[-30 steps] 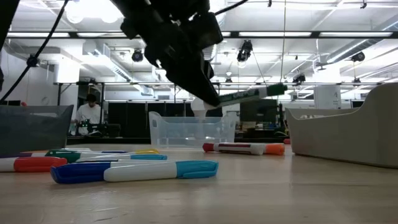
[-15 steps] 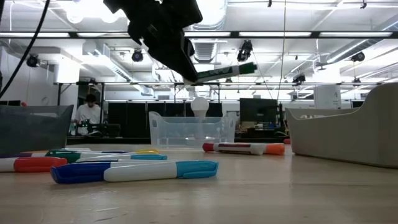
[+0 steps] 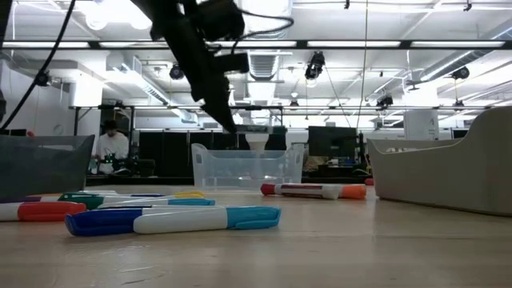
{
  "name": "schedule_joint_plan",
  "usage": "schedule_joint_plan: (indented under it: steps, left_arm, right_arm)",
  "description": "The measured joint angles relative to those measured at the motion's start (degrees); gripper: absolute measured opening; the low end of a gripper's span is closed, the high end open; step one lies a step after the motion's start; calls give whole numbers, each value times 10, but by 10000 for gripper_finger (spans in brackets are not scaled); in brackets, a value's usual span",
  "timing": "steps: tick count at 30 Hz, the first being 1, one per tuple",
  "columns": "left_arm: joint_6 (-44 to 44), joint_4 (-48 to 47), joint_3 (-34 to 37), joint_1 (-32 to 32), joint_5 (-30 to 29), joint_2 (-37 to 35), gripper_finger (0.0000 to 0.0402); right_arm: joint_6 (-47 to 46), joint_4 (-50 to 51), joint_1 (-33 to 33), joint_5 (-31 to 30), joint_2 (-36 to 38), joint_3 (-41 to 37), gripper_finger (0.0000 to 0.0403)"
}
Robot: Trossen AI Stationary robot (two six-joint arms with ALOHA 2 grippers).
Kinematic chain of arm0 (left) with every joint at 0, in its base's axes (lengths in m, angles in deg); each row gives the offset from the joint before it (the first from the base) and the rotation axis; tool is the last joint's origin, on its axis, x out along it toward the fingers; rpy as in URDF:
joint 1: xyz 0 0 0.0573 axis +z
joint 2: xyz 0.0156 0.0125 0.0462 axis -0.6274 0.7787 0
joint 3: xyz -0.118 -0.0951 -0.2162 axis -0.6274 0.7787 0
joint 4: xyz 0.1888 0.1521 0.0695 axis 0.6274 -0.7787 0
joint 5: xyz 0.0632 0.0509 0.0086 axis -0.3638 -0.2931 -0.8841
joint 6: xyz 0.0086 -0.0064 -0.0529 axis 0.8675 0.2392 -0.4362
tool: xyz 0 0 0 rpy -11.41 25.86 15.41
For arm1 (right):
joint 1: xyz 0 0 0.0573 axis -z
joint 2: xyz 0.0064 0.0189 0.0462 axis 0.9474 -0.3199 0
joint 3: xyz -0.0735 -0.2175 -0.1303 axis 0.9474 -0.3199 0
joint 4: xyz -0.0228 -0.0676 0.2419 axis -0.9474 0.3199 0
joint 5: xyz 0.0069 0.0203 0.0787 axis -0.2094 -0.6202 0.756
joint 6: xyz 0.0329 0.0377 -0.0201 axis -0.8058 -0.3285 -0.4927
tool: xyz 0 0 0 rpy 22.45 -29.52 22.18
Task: Pick & Place Markers
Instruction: Put the light green dry erase marker into the transparent bin, then put the red dry erase marker into the transparent bin
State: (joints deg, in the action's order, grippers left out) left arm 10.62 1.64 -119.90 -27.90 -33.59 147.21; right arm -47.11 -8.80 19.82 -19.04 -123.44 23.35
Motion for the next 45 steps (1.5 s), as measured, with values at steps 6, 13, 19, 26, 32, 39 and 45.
schedule_joint_plan:
  steps: [6, 13, 19, 26, 32, 39, 45]
  left_arm:
    - [-27, -11, 0, 38, 45, 22, 72]
    - [-28, 10, 0, 36, 38, 31, 96]
    - [-23, 10, 0, 33, 39, 31, 139]
    - [0, 18, -13, 4, 66, 31, 152]
    - [52, 57, -19, -66, 108, 29, 153]
    - [77, 104, -14, -115, 114, 64, 153]
    - [82, 132, -18, -114, 122, 110, 153]
  right_arm:
    - [0, 0, 6, 0, 0, -4, 224]
    - [0, -1, 9, 1, 0, -16, 224]
    - [-1, -4, 10, 1, 0, -20, 224]
    - [-3, -4, 10, 1, 0, -22, 224]
    - [-3, -5, 9, 1, 0, -24, 224]
    - [-2, -6, 9, -2, 0, -26, 224]
    - [-2, -17, 10, -2, 0, -29, 224]
